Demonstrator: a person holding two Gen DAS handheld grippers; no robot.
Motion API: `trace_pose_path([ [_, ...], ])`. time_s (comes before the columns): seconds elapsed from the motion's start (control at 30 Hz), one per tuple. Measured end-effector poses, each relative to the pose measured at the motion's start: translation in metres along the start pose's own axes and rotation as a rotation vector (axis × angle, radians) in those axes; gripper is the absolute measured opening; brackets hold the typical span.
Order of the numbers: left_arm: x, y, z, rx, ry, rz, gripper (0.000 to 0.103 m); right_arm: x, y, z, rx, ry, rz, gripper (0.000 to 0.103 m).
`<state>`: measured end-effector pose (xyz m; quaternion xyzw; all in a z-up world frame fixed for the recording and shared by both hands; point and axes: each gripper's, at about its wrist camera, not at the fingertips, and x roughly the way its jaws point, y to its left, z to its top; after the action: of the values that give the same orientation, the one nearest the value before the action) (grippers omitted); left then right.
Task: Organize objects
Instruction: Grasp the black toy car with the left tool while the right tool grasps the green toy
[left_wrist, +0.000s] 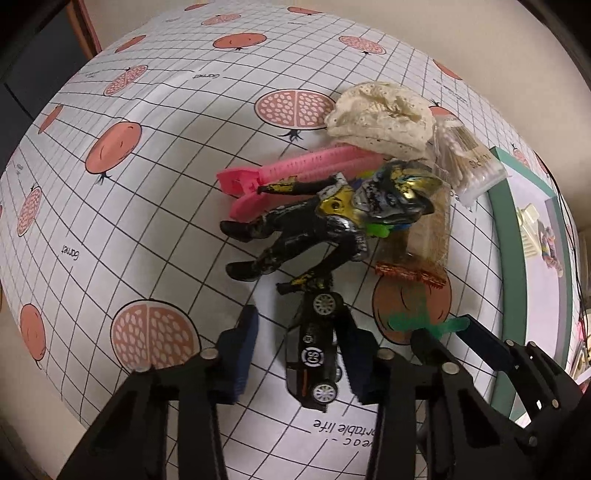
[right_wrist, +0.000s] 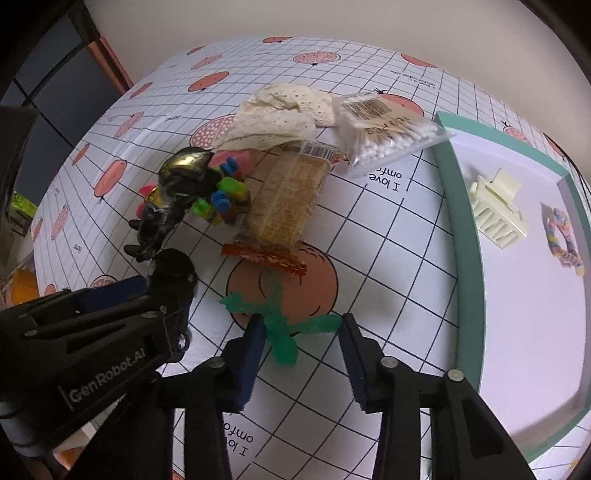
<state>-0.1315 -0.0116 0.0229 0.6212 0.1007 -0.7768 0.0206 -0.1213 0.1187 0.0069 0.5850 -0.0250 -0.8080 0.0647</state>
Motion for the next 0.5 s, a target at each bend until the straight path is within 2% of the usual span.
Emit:
trace_pose_path([
  [0.1,-0.0008,-0.0016,-0.0016,0.004,0.003,-0.023,0.028,-0.002,-0.0021,-0.0016,0.006,-0.001,0.01,0.042],
  [0.5,-0.0029,-0.0014,-0.0086,0.004,0.016,-0.038,0.028,-0.0015,-0.0033,0.0005,0.013,-0.004,0.02,0.04],
])
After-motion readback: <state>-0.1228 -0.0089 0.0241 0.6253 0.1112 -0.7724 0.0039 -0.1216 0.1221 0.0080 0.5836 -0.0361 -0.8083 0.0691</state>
